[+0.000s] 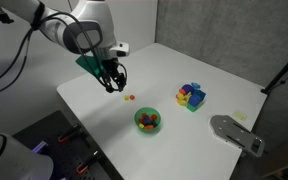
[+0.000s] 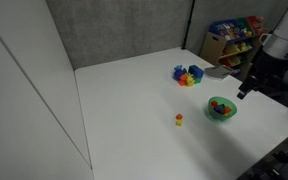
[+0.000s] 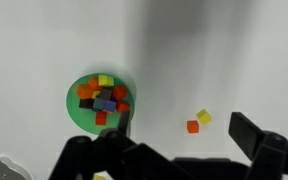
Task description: Remove an orange block from the green bowl and put it on the table
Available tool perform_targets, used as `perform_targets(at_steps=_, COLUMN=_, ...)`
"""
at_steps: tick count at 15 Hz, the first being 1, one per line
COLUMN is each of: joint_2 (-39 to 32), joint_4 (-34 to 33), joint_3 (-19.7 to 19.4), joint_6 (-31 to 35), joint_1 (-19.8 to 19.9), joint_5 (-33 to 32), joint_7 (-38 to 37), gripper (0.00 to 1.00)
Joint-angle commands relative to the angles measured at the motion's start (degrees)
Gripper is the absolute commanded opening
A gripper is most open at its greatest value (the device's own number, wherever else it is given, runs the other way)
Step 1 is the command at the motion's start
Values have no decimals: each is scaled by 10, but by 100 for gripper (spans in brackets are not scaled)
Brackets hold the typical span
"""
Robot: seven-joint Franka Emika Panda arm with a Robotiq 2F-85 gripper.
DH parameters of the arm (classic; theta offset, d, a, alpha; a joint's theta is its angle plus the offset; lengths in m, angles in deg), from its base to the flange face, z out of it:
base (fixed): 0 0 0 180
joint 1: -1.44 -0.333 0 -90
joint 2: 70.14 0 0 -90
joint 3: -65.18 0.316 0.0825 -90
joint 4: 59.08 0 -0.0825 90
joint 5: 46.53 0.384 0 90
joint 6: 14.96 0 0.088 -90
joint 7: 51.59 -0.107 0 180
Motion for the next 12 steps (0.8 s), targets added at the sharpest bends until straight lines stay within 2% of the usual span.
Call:
perform_targets(at_steps=1, joint_2=-104, joint_4=-82, joint_3=-16, joint_6=6, joint_1=13, joint_5=-1, joint_7=21, gripper=100)
perform_targets(at_steps=6, joint_2=-215, joint_4=-150, joint_3=-33, joint_6=40, joint_1=26, joint_5=3, joint_7=58, gripper=100)
perform_targets(at_steps=12, joint_2=-321, joint_4=-191, joint_3=-41, joint_6=115, joint_1=43, joint_5=2, joint_7=70, gripper=100)
